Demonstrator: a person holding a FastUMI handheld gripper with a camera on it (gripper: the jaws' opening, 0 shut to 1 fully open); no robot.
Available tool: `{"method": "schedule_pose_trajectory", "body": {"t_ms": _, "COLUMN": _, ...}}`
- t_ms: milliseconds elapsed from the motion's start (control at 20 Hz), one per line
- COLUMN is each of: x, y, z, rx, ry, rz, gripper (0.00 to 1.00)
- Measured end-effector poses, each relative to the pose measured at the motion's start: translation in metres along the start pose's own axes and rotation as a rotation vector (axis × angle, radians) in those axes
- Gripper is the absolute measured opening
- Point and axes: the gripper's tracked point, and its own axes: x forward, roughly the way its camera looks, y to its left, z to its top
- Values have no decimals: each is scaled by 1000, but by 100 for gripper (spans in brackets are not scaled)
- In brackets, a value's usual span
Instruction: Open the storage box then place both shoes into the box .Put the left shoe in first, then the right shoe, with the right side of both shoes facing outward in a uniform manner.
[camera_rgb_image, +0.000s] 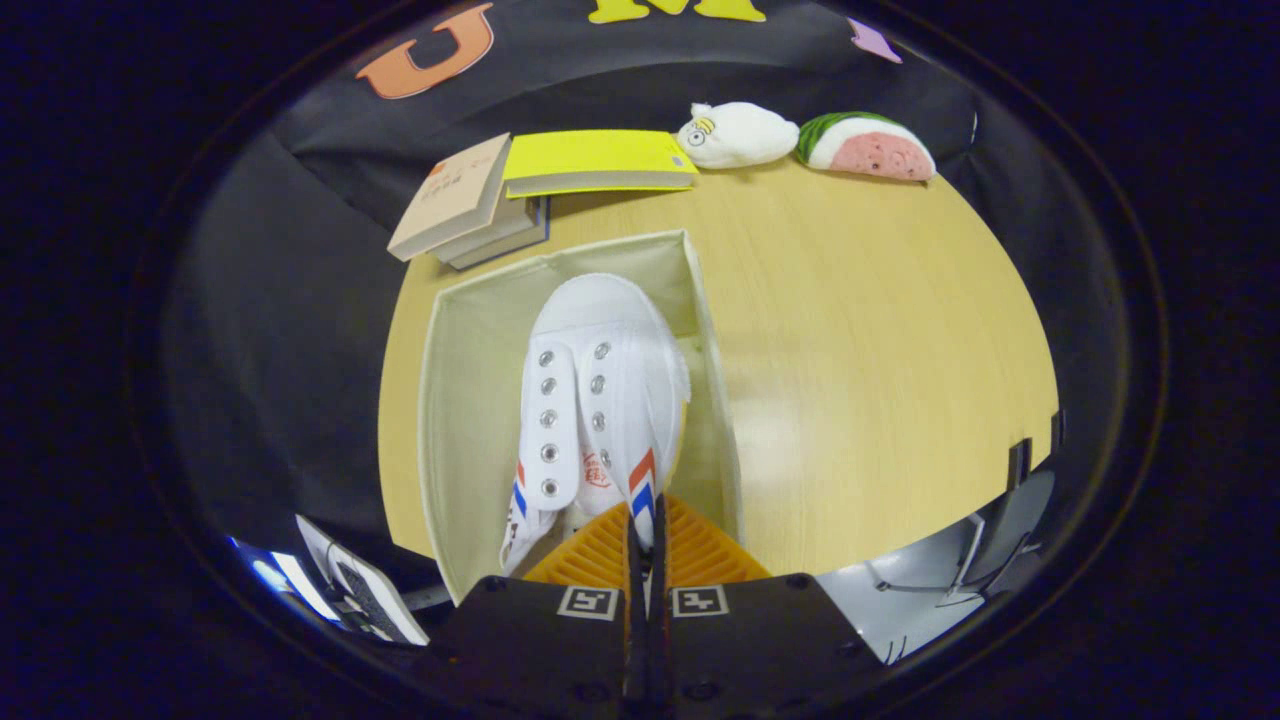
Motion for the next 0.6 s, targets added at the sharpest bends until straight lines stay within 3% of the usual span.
{"method": "schedule_pose_trajectory", "body": {"t_ms": 300, "x": 30, "y": -12, "z": -1, "rx": 2, "ry": 23, "rz": -106, "gripper": 6}}
{"method": "schedule_pose_trajectory", "body": {"t_ms": 450, "x": 39, "y": -5, "z": -6, "rx": 23, "ry": 47, "rz": -82, "gripper": 7}}
{"method": "schedule_pose_trajectory", "body": {"t_ms": 600, "x": 40, "y": -6, "z": -10, "rx": 2, "ry": 46, "rz": -83, "gripper": 18}}
